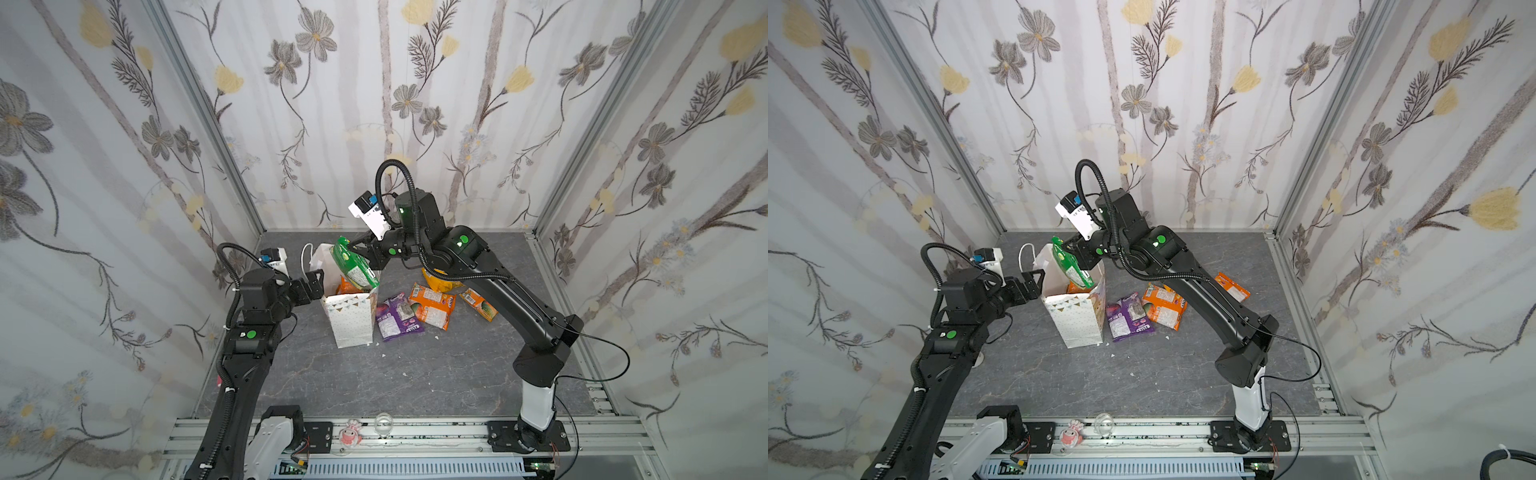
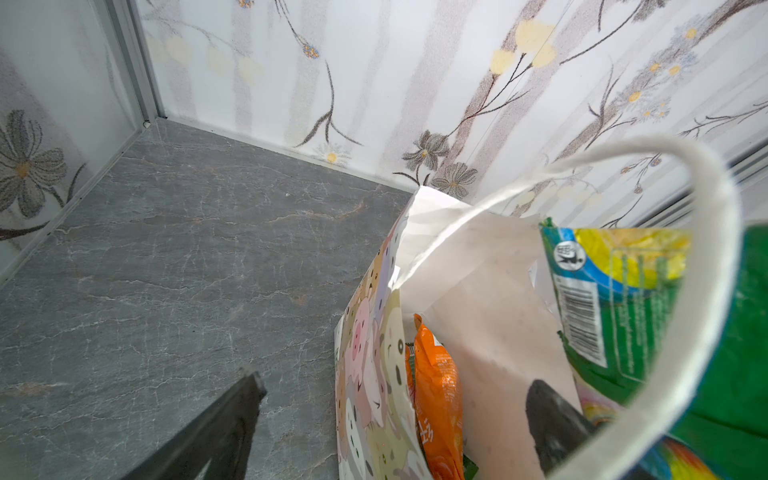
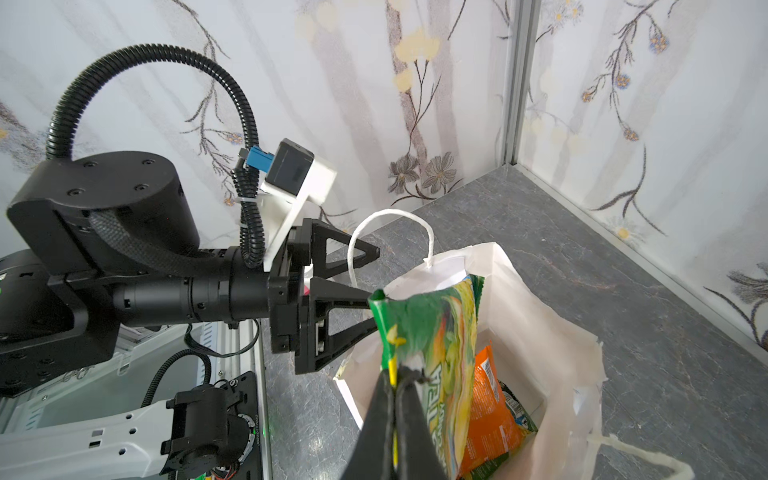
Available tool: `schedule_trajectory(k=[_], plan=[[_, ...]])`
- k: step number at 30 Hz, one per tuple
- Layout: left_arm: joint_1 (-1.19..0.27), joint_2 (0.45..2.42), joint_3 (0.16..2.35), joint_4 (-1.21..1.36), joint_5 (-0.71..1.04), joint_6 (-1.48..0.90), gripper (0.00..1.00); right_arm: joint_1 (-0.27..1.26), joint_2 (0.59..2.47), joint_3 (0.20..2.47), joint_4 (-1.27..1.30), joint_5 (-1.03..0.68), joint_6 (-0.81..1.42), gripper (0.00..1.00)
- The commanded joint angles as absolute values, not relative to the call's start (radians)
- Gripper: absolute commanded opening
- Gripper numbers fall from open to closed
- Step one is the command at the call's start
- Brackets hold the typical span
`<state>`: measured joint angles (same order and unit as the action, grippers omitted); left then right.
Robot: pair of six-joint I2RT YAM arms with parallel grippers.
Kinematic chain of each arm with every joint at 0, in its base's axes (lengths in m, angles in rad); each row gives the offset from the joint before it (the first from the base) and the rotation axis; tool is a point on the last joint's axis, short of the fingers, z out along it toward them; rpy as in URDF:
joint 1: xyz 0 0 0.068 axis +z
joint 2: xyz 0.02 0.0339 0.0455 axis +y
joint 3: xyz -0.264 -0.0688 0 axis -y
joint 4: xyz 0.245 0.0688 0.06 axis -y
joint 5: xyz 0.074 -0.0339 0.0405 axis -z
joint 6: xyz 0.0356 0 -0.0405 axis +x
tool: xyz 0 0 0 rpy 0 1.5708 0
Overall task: Place the snacks into the paper bag
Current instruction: 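Carry the green candy bag with the right gripper over the paper bag, then lower the green candy bag into the paper bag and open the right gripper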
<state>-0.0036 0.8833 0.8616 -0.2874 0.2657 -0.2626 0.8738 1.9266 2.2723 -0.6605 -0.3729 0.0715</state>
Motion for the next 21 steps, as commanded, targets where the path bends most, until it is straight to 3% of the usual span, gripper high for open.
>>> schedule_trajectory(k=[1, 21], plan=[[-0.002, 0.884, 0.863, -0.268, 0.265, -0.265, 1.0, 0.873, 1.949, 2.284, -0.588, -0.428, 0.1, 0.0], [-0.002, 0.881, 0.862, -0.267, 0.265, -0.264, 1.0, 0.869, 2.09, 2.288, -0.569, -0.519, 0.147, 0.0]])
